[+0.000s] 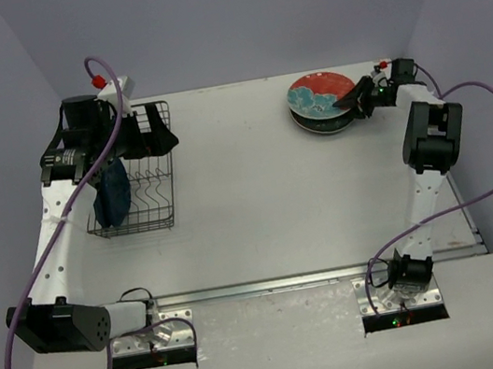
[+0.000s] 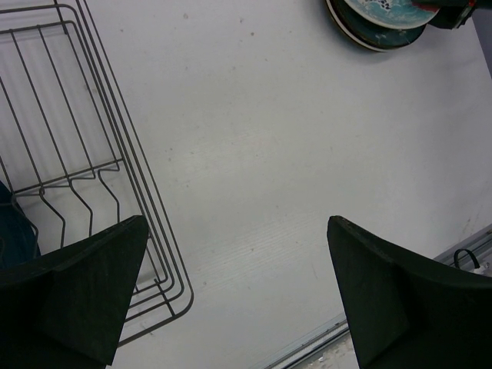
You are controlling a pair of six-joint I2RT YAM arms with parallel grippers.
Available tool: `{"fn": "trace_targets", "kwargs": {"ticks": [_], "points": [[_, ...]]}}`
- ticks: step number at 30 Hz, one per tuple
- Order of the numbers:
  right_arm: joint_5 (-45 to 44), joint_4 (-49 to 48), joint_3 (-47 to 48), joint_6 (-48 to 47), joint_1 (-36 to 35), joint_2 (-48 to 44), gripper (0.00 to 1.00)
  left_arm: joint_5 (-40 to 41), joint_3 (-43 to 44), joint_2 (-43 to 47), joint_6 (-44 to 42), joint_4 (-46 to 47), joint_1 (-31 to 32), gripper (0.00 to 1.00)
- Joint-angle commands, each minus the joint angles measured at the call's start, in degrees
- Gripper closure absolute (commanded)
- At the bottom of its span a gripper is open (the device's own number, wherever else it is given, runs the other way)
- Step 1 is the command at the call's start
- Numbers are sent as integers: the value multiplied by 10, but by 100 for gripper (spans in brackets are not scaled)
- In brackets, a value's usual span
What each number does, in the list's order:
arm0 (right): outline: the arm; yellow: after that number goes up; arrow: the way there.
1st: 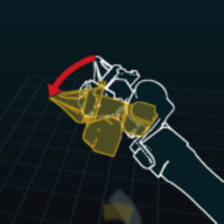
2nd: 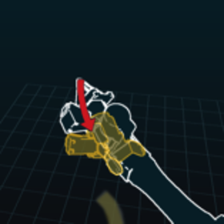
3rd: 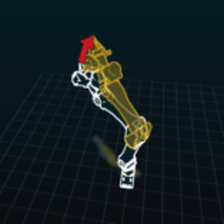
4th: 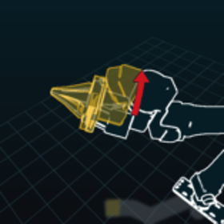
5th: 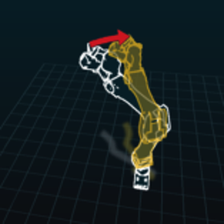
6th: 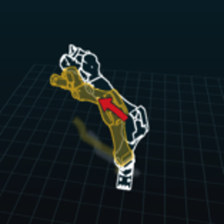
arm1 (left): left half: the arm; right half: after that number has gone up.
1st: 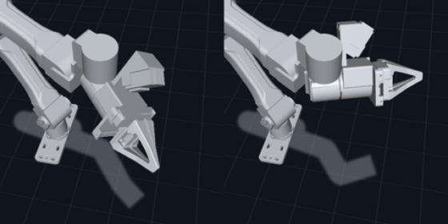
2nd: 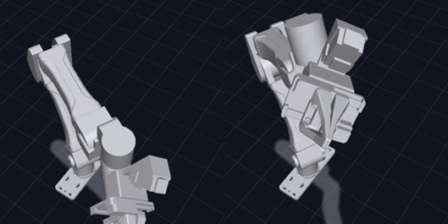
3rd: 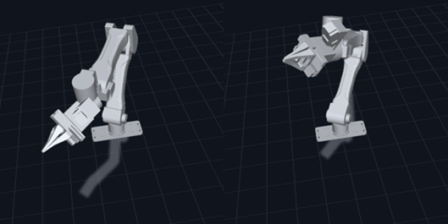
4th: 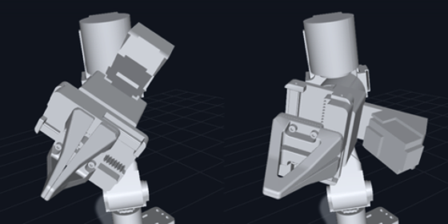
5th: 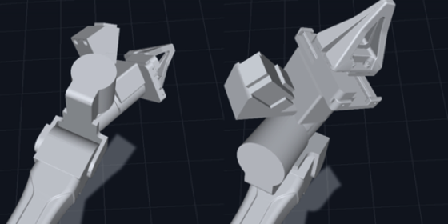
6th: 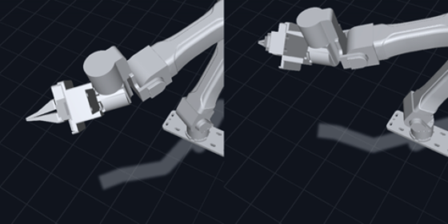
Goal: Unload the plates from the dish rack
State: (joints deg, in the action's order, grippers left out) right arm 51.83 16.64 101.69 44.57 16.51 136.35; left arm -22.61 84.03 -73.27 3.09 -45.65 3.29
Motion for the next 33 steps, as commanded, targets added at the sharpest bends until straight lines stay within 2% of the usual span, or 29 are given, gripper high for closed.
{"fn": "trace_targets", "kwargs": {"ticks": [1,5,11,16,18,24,28,33], "points": [[0,31,50,-49,-1,-23,46,4,9,-2,-3,20,-6,0],[-69,113,67,-93,-2,-26,31,4,8,-1,-4,19,-6,0],[-233,237,141,-184,-10,-24,24,2,13,0,-3,17,-6,0],[-347,281,175,-252,-33,-30,4,15,13,1,-5,17,-6,0],[-407,282,170,-294,-54,-38,2,46,14,1,-3,15,-6,0],[-501,271,160,-366,-96,-45,1,120,20,-3,7,1,-6,0],[-499,289,188,-365,-103,-24,1,128,20,1,4,-1,-6,0],[-457,293,187,-354,-105,-18,1,140,20,2,-3,-6,-6,0]]}}
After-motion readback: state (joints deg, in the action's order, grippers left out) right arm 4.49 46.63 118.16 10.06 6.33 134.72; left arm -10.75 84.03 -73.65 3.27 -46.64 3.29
